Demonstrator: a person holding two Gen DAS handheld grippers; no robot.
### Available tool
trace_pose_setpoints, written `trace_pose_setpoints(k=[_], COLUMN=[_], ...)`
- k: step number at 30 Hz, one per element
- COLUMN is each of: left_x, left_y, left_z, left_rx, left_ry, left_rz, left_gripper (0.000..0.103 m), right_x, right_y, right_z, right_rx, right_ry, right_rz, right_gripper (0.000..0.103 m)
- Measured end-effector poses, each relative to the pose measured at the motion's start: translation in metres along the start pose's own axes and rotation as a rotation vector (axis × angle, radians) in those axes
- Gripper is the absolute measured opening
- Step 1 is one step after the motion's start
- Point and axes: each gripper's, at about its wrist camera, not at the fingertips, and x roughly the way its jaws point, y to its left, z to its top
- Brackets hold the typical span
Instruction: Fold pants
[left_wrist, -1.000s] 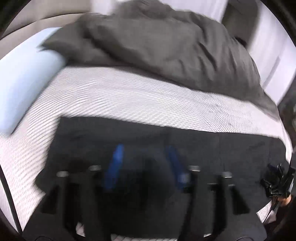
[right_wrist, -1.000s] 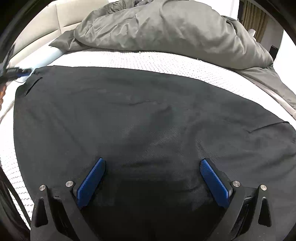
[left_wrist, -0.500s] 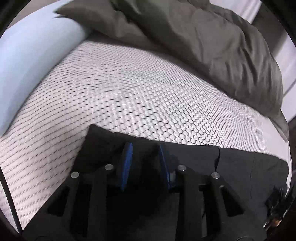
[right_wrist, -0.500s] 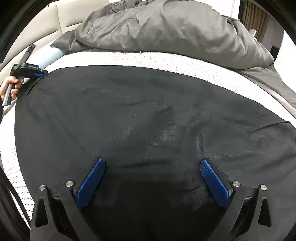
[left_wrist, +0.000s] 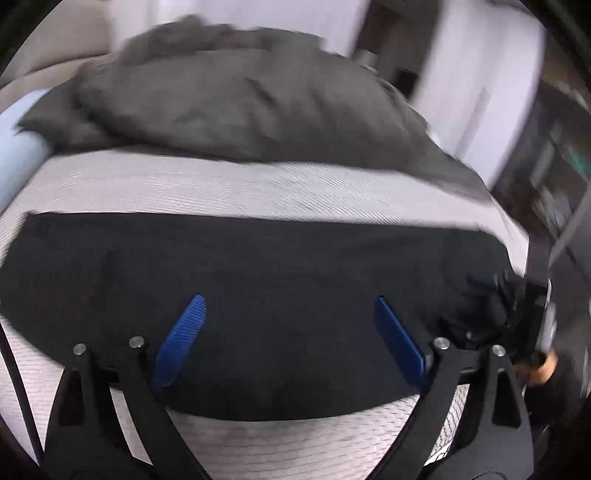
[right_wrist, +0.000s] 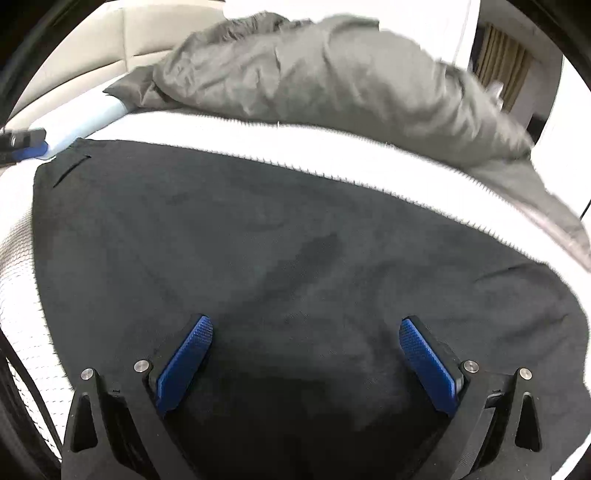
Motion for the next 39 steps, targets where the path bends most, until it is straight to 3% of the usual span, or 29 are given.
trace_pose_setpoints(k=[3, 6, 8, 11, 14, 17, 19, 21, 24, 26, 28, 33, 36, 39], left_x=[0.032, 0.066, 0.071, 0.072, 0.077, 0.078, 0.085, 0.084, 0.083, 0.084, 0.086, 0.086, 0.085, 0.085], left_y=[-0.033, -0.038, -0.039, -0.032, -0.026, -0.023, -0.016, -0.014, -0.015, -0.016, -0.016, -0.017, -0.016, -0.016], left_z=[-0.020, -0.031, -0.037, -0.036, -0.037, -0.035, -0.032, -0.031, -0.033, -0.034, -0.034, -0.036, -0.035, -0.036], left_rx=[0.061, 0.075, 0.083, 0.051, 0.052, 0.082, 0.089, 0.086, 0.089, 0.097, 0.097, 0.100, 0.093, 0.101], left_ry=[0.088, 0.176, 0.175, 0.172, 0.169, 0.167, 0.169, 0.170, 0.165, 0.163, 0.159, 0.152, 0.151, 0.148], left_rz=[0.021, 0.058, 0.080, 0.052, 0.043, 0.038, 0.029, 0.015, 0.011, 0.018, 0.020, 0.034, 0.029, 0.036], left_gripper=[0.092, 0.092, 0.092, 0.092, 0.092, 0.093, 0.094, 0.095, 0.095, 0.095, 0.095, 0.095, 0.095, 0.095], right_x=[-0.013, -0.012, -0.015, -0.022, -0.020, -0.024, -0.031, -0.032, -0.037, -0.048, -0.050, -0.007, 0.027, 0.034], right_y=[0.018, 0.030, 0.017, -0.029, -0.095, -0.169, -0.193, -0.197, -0.184, -0.154, -0.112, -0.034, -0.024, -0.052], right_z=[-0.002, -0.013, -0.019, -0.034, -0.060, -0.084, -0.090, -0.090, -0.081, -0.065, -0.039, 0.008, 0.011, 0.003], right_rx=[-0.072, -0.157, -0.139, -0.059, 0.009, 0.151, 0.184, 0.168, 0.199, 0.162, 0.089, -0.027, -0.061, -0.024], right_ry=[0.008, 0.026, 0.025, 0.021, 0.058, 0.059, 0.054, 0.083, 0.091, 0.008, -0.043, 0.011, 0.093, 0.110], right_rz=[0.049, 0.030, 0.039, 0.029, -0.114, -0.099, -0.184, -0.357, -0.391, -0.349, -0.236, 0.021, 0.001, -0.048], right_gripper=[0.103, 0.103, 0.103, 0.103, 0.103, 0.101, 0.102, 0.103, 0.103, 0.103, 0.103, 0.103, 0.103, 0.103])
